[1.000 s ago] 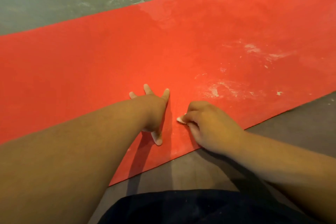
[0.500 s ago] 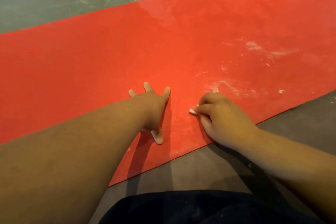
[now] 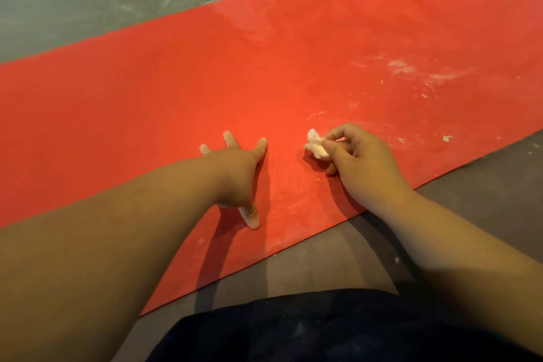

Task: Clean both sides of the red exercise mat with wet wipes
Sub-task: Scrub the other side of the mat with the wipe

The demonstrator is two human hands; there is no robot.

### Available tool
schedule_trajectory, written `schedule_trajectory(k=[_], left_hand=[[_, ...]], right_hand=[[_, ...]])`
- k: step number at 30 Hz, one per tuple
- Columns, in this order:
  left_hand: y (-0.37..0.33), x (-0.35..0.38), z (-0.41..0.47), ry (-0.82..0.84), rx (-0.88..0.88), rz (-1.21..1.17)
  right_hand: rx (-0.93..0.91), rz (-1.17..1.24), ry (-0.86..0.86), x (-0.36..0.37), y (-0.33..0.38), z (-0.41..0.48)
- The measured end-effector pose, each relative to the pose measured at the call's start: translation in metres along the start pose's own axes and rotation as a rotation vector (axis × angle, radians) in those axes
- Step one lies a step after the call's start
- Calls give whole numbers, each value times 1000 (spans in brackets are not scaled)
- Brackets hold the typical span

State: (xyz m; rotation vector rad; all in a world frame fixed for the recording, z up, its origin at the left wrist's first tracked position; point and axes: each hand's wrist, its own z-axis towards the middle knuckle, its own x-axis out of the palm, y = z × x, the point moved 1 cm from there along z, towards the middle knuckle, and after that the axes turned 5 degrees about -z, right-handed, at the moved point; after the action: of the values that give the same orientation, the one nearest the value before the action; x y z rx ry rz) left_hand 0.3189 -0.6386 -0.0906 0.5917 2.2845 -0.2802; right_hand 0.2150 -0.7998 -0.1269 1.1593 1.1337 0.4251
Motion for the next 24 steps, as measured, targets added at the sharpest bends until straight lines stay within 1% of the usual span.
schedule_trajectory(k=[1, 2, 4, 5, 7, 9, 10, 12, 13, 15, 16, 19, 20, 22, 23, 24], left_hand=[[0, 1, -3, -34, 4, -69], [-2, 2, -6, -105, 32, -169], [-8, 6, -11, -327, 194, -362], [-14, 11, -13, -433, 291, -403], [-31, 19, -9, -546, 423, -398], [-45, 23, 2, -581, 473, -345], [-50, 24, 6, -587, 494, -308], [-57, 26, 15, -616, 545, -215], [-58, 27, 18, -641, 576, -183], [-60, 27, 18, -661, 632, -175], [-63, 25, 17, -669, 684, -151], [-64, 22, 17, -607, 899, 51], [-62, 22, 18, -591, 944, 93], [-58, 17, 21, -596, 963, 172], [-56, 11, 23, -606, 926, 187], [-53, 3, 26, -627, 842, 183]], right_hand=[[-23, -22, 3, 0, 1, -3], [-50, -59, -5, -1, 2, -4], [-90, -126, -26, -3, 2, -6], [-98, -143, -25, -4, 1, -7], [-93, -173, 5, -8, -4, -10], [-108, -258, 20, -17, -11, -13], [-139, -333, -5, -23, -17, -14], [-215, -499, -118, -36, -31, -12], [-223, -553, -173, -40, -38, -11], [-184, -601, -231, -42, -47, -7], [-174, -620, -229, -40, -49, -4], [-168, -650, -200, -32, -46, -1], [-163, -647, -200, -32, -45, -1], [-157, -649, -210, -34, -46, -2], [-156, -652, -210, -34, -47, -2], [-154, -652, -205, -34, -47, -2]])
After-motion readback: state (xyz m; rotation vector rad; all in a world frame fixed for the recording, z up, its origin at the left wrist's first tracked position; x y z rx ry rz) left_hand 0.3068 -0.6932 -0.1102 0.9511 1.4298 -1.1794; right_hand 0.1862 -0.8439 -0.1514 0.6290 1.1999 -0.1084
